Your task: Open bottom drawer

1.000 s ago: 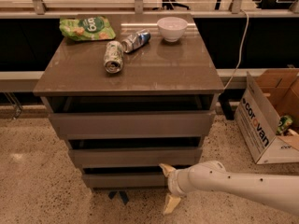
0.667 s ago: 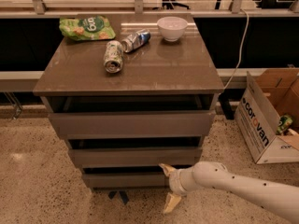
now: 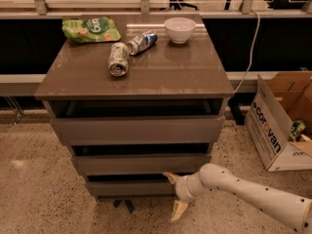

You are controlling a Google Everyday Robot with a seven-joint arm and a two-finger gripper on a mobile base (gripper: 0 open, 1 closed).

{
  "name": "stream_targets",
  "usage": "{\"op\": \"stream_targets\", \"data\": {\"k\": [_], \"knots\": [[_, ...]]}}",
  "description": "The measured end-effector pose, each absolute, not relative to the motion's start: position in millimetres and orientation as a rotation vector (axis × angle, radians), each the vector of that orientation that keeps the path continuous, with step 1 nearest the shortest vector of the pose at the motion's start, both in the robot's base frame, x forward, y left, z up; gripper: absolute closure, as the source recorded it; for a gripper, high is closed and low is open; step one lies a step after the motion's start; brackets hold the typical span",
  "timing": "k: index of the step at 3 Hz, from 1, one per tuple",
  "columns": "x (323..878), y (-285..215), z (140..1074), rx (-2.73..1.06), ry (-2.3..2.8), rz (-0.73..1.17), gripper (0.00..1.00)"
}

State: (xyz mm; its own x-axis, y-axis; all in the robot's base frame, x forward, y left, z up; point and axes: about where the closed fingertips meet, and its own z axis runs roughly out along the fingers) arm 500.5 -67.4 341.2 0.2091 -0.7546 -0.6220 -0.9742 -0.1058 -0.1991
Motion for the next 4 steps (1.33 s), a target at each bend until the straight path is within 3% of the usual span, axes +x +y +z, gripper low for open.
{"op": "stream_targets", "data": {"k": [4], "knots": [[479,-79,271,-1.903,1.681,0.558,0.00]]}}
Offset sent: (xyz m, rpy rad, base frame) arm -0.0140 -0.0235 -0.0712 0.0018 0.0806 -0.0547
